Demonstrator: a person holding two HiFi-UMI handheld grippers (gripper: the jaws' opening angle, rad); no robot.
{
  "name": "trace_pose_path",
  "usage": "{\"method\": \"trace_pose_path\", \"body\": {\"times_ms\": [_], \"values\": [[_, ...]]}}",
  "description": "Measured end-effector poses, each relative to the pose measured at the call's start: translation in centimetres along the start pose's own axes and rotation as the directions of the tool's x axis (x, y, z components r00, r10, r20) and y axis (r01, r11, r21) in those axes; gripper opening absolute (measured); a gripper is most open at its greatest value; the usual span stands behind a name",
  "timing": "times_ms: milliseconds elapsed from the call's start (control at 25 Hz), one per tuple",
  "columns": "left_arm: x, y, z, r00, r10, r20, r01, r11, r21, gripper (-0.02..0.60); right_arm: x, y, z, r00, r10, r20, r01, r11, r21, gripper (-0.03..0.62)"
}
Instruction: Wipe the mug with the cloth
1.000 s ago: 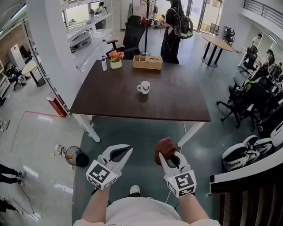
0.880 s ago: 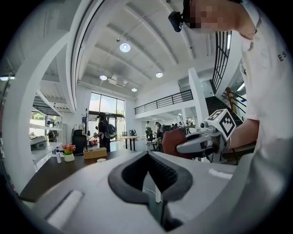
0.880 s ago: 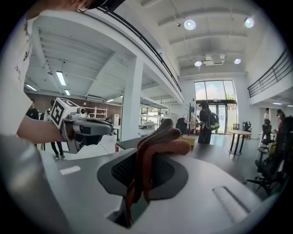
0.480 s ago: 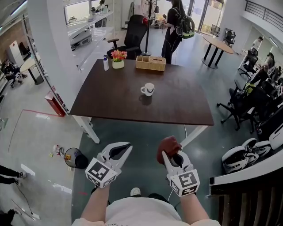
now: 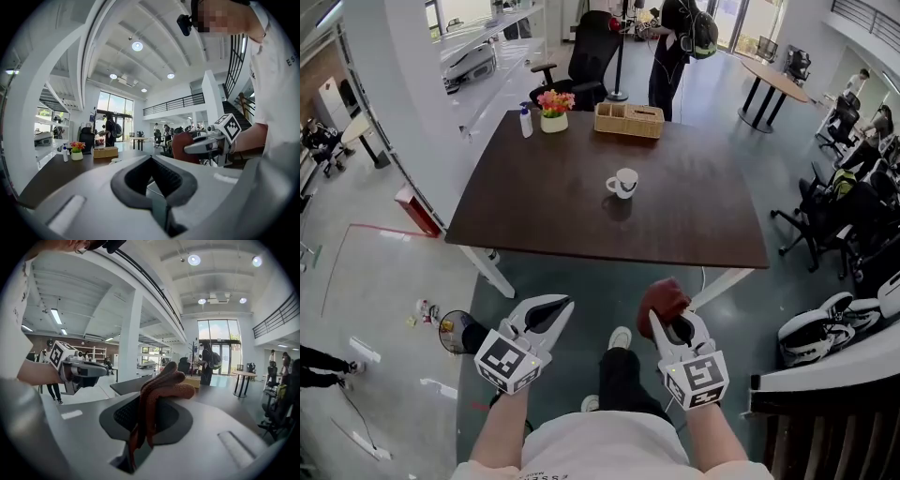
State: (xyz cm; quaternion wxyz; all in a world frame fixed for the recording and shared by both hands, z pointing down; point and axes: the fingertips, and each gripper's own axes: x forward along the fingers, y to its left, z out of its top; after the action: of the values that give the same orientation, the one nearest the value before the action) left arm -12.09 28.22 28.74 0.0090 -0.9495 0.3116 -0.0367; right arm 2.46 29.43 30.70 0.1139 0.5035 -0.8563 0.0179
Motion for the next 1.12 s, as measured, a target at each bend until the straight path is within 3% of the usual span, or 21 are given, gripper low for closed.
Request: {"method": "trace_pose_path", "body": {"times_ms": [200, 440, 680, 880, 1120], "values": [[4.8, 4.0, -0.6, 1.000, 0.007, -0.026, -0.007, 1.000, 0.007, 0.000, 5.2, -4.0, 0.2, 1.000, 0.020, 0.003, -0.020, 1.000, 0.003, 0.080], [13.6, 11.3, -1.5, 0.998, 0.016, -0.067, -0.017, 1.000, -0.004, 0.000, 13.8, -12.4, 0.9, 1.000, 0.024, -0.002, -0.023, 0.999, 0.026, 0.080], [22.4, 17.4, -3.6, 0.985, 0.010, -0.173, -0.011, 1.000, -0.007, 0.000, 21.4, -20.4, 0.6, 0.998, 0.049, -0.042, -0.046, 0.997, 0.068, 0.080], [26.9, 20.7, -5.5, 0.982, 0.020, -0.189, -0.029, 0.999, -0.046, 0.000, 26.2, -23.6, -0.9, 0.992, 0.097, -0.083, -0.090, 0.992, 0.085, 0.080], [31.0, 22.7, -8.8, 0.974, -0.030, -0.223, 0.010, 0.996, -0.092, 0.000, 30.5, -25.6, -4.0, 0.975, 0.149, -0.162, -0.133, 0.986, 0.105, 0.080]]}}
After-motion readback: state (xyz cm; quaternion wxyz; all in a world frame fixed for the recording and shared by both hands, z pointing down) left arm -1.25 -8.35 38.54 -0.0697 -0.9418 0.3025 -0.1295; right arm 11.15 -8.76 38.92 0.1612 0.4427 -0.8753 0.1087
